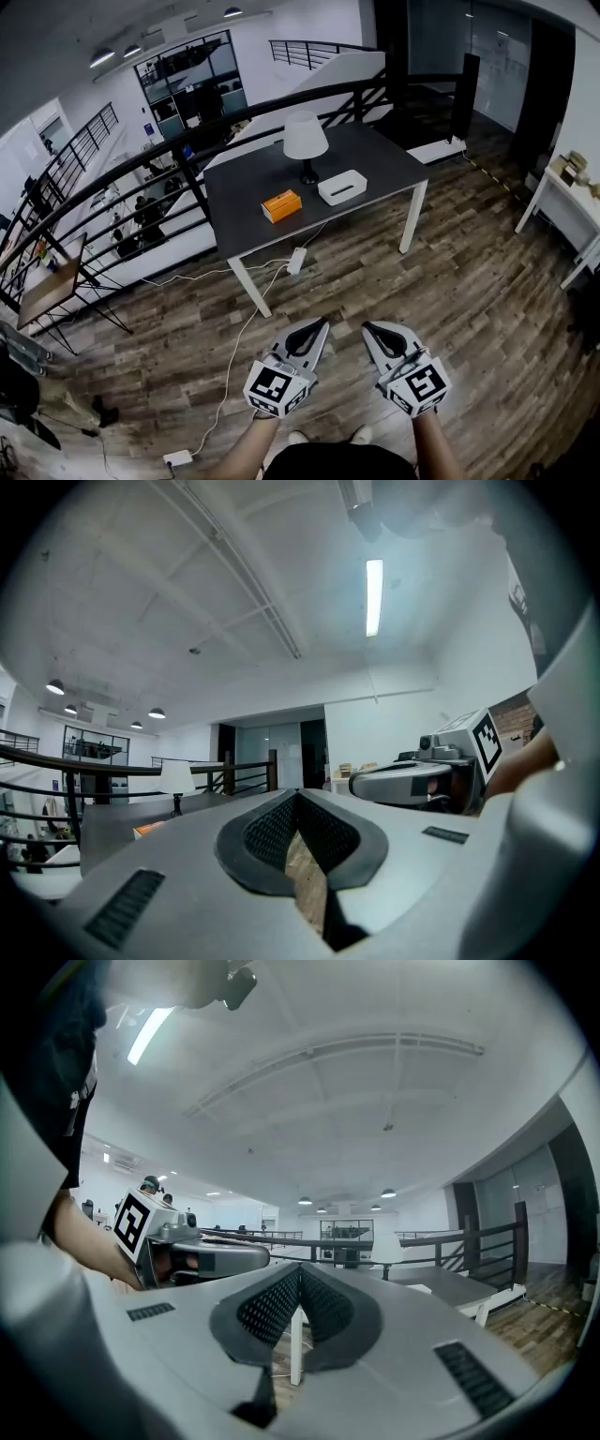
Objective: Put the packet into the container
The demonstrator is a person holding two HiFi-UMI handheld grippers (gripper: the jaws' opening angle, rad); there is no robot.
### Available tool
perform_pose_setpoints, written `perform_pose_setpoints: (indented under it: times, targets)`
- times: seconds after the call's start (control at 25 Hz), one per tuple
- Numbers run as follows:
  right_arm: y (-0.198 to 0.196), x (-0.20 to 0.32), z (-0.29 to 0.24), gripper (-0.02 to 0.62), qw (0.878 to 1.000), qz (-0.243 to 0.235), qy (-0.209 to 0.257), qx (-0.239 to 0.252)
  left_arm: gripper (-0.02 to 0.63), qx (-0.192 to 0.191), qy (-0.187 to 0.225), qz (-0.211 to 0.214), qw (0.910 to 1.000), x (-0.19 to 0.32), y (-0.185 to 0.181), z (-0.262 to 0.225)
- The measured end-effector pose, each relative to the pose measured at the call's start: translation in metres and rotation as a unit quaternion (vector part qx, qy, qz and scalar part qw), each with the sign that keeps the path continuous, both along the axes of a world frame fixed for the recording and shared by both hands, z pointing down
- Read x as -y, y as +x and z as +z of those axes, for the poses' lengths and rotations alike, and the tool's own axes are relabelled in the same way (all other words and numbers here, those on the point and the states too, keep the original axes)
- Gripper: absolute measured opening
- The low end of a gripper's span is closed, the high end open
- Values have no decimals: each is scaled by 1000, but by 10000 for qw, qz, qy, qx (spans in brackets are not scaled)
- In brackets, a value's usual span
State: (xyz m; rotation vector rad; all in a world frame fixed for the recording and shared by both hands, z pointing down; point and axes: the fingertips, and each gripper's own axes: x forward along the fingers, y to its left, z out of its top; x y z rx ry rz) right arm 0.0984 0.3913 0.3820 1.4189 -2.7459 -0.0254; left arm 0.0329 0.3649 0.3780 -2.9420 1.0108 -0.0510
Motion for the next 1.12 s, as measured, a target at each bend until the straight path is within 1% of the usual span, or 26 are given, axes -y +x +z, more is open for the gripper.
perform_pose_setpoints:
  times: [0.32,0.52,0.68,0.84,1.12]
  targets:
    - [48,-4,7,5,10000,-53,-33,62,6,104,-9,-43,9999,-6,44,6]
    - [73,-4,16,5,9998,-102,-124,78,8,192,-72,-174,9996,-7,60,11]
    - [79,-2,19,5,9997,-131,-116,165,6,306,-80,-252,9992,-8,61,13]
    - [81,4,20,5,9996,-163,-105,184,8,316,-70,-349,9989,0,59,12]
    - [83,24,24,5,9997,-127,-115,184,6,294,-77,-270,9992,19,62,18]
